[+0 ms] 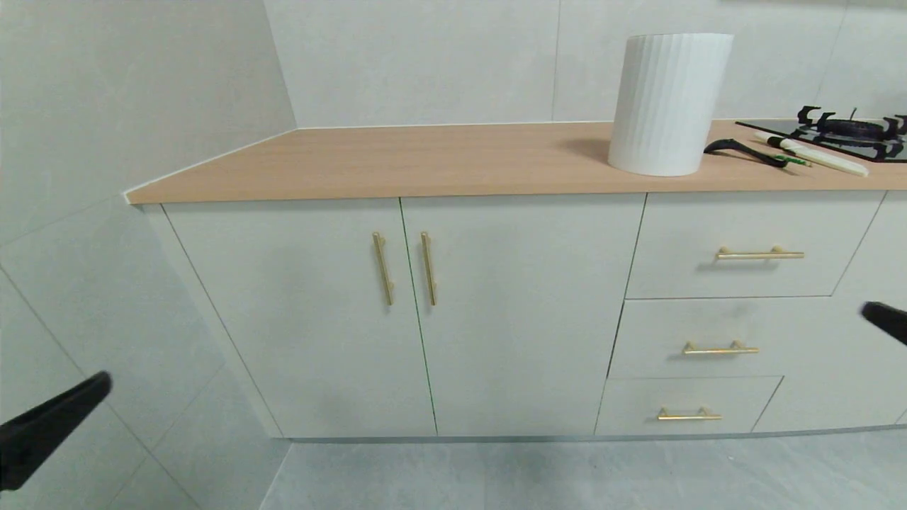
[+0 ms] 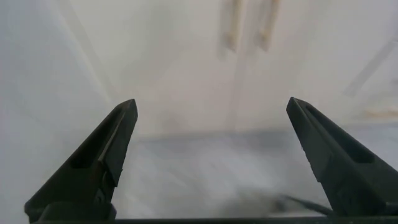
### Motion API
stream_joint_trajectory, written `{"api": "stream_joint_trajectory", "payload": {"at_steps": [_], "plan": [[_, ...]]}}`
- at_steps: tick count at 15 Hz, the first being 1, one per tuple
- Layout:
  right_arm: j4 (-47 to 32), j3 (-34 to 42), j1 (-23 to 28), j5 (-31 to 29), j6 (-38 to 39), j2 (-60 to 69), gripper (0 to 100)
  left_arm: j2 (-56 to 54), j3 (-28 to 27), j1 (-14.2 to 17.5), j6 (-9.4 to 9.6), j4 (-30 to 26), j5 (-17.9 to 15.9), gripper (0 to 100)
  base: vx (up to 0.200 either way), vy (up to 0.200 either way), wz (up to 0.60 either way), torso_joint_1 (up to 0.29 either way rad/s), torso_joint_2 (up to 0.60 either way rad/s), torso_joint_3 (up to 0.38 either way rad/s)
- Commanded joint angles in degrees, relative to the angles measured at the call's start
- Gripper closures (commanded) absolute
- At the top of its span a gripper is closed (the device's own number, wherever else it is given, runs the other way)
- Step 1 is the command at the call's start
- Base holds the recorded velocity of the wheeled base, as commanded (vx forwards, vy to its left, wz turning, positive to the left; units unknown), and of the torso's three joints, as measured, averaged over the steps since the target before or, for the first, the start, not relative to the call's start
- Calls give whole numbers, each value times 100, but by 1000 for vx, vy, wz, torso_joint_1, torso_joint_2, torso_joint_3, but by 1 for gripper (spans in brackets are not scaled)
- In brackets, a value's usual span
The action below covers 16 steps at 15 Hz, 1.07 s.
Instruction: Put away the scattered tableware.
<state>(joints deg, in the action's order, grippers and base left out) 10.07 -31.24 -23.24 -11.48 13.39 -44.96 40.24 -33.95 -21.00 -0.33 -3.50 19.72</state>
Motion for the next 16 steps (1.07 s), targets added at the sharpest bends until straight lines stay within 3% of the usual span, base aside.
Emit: {"api": "stream_joint_trajectory", "payload": {"at_steps": [1, 4, 6, 8, 9, 10, 13, 14, 16], "plan": [[-1086, 101, 1111, -47, -741, 2501, 0, -1704, 222, 615, 604, -28, 5, 0, 0, 0, 0, 0, 0, 0], [-2167, 57, 1559, -3, -1312, 3854, 0, -2741, 266, 905, 666, -125, -109, 0, 0, 0, 0, 0, 0, 0], [-2378, 13, 1673, -117, -1312, 3933, 0, -3128, 310, 1107, 666, -221, -215, 0, 0, 0, 0, 0, 0, 0], [-2378, 4, 1787, -601, -1259, 3933, 0, -3479, 618, 1661, 639, -230, -382, 0, 0, 0, 0, 0, 0, 0], [-2404, 66, 2121, -609, -1119, 4065, 0, -3796, 776, 2030, 657, -248, -487, 0, 0, 0, 0, 0, 0, 0], [-2413, 224, 2280, -337, -1119, 4294, 0, -4024, 1040, 2100, 692, -230, -786, 0, 0, 0, 0, 0, 0, 0], [-2325, 804, 2359, -100, -1075, 4496, 0, -4024, 1708, 2100, 666, 332, -645, 0, 0, 0, 0, 0, 0, 0], [-2229, 1173, 2359, -82, -1066, 4496, 0, -4024, 2173, 2100, 701, 675, -645, 0, 0, 0, 0, 0, 0, 0], [-1332, 2114, 2359, -56, -1110, 4496, 0, -4024, 2877, 2100, 754, 1009, -795, 0, 0, 0, 0, 0, 0, 0]]}}
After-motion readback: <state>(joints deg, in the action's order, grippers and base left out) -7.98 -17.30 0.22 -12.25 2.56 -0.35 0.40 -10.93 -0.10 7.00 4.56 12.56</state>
